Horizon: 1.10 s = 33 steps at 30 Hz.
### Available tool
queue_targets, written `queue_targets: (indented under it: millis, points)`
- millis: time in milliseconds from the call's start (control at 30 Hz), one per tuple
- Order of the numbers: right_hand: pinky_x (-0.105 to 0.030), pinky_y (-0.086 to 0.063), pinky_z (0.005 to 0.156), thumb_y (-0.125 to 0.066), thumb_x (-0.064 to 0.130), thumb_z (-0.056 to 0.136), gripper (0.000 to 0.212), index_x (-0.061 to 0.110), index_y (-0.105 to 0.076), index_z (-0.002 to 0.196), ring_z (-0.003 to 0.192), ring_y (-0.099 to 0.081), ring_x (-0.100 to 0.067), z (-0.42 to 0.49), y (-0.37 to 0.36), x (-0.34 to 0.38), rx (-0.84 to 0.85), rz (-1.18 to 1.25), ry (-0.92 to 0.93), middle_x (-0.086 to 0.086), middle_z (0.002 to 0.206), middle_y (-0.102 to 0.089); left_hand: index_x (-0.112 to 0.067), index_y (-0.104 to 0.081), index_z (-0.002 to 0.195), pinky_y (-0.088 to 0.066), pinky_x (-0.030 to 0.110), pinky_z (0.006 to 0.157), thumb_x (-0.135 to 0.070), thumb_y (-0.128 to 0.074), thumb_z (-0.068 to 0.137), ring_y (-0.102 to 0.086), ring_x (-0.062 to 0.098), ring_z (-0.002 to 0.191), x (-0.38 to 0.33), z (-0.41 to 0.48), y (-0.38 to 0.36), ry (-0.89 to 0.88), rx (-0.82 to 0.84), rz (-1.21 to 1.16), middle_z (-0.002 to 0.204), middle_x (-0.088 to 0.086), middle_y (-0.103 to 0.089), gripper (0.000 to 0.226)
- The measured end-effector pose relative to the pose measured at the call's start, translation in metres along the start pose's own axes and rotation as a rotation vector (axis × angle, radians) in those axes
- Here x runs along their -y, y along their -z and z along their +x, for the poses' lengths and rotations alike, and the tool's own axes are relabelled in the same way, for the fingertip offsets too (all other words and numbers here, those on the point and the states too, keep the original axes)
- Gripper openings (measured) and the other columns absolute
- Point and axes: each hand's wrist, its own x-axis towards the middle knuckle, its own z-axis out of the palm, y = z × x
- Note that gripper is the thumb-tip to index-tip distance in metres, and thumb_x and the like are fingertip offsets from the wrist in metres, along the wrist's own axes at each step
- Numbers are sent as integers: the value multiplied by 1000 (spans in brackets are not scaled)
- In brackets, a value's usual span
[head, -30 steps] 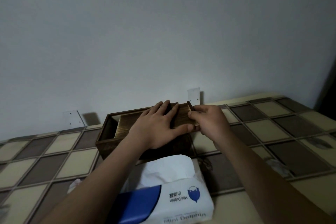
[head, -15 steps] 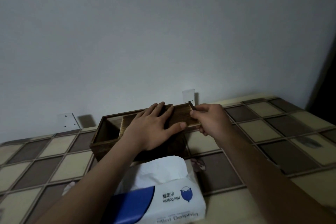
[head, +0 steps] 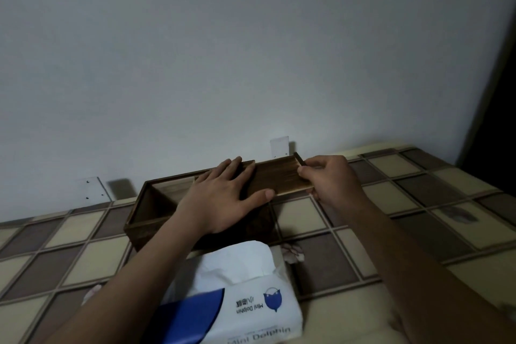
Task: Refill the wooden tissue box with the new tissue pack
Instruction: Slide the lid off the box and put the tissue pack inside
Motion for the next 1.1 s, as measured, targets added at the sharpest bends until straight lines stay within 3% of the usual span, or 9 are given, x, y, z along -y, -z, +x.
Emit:
queue_targets:
  millis: [100,233,367,567,1100]
  points:
    - [-27,-50,52,-72,18,81,12,19,-68,70,48,-60,-10,4,4,-2,-29,-49,-5,3,61,-67,-43,-7,155,-6,39,121,-94,0,66,0,11,151,1,-1,0,-5,3,3,166,-7,-3,103]
    - [-25,-46,48,-74,19,80,17,18,-65,65,37,-54,-2,8,10,-7,-63,-61,-18,5,53,-61,-42,-7,155,-7,41,122,-95,2,65,0,11,151,2,0,-1,-7,-2,12,166,-6,-4,104]
    - [-35,-52,58,-74,21,81,19,18,-65,65,55,-65,-19,11,18,-10,-76,-58,-12,1,58,-64,-43,-7,155,-6,40,121,-96,2,65,0,11,151,3,1,-2,-3,1,9,166,-6,-3,105]
    - [-15,-37,32,-73,19,82,19,17,-66,65,30,-54,-4,15,29,-15,-105,-62,0,3,50,-61,-44,-7,155,-7,40,122,-95,-2,66,0,12,151,3,1,-1,-5,14,-4,166,-6,-3,102]
    - [-13,-39,33,-73,20,82,12,12,-71,74,31,-54,0,22,48,-19,-167,-78,8,1,55,-63,-43,-8,155,-9,39,119,-87,-4,66,-10,24,150,-7,4,11,0,77,53,165,3,-10,99]
